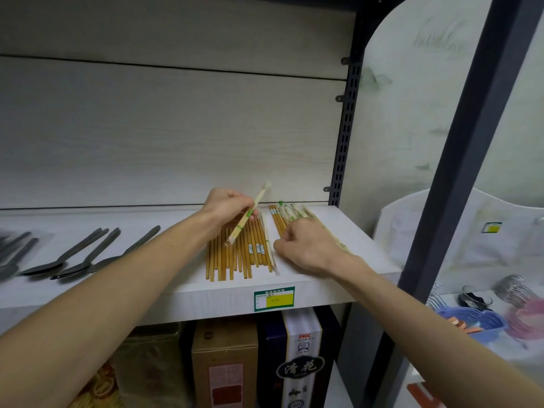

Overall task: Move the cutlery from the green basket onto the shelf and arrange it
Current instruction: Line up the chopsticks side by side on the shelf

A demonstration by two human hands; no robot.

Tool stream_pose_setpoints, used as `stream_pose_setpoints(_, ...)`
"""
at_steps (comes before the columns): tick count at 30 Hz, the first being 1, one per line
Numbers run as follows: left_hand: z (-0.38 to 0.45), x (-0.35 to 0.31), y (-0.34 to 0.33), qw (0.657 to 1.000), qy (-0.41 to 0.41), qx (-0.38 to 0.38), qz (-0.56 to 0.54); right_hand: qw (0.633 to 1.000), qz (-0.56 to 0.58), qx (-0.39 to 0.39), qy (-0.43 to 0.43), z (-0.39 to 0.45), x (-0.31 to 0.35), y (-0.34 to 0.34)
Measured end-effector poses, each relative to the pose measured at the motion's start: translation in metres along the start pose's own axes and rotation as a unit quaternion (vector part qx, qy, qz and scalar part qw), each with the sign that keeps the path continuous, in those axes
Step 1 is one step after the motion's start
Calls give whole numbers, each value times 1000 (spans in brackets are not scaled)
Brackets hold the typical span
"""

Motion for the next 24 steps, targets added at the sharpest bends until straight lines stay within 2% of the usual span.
stream_pose_setpoints(6,4,2,2,1000,9,-15,-2,997,-73,-22,12,-2,8,-2)
stream_pose_setpoints(15,2,8,5,997,-7,-7,79,993,-114,32,-31,6,16,-3)
stream_pose_setpoints(19,-1,9,6,995,-26,-2,91,984,-170,47,-8,6,24,-2)
stream_pose_setpoints(22,-3,10,8,995,-32,0,95,990,-114,74,-31,8,21,-2)
stream_pose_setpoints(24,-3,11,10,995,-32,4,93,995,-69,64,-36,8,17,-3)
Point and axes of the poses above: each hand's wrist, its own z-axis towards the middle knuckle, its own y-axis out of the back of the hand, x = y × z, the point moved 2 cm from there along z, towards the middle knuckle, and after that the axes turned 9 degrees about -x, right-handed, at the moved point
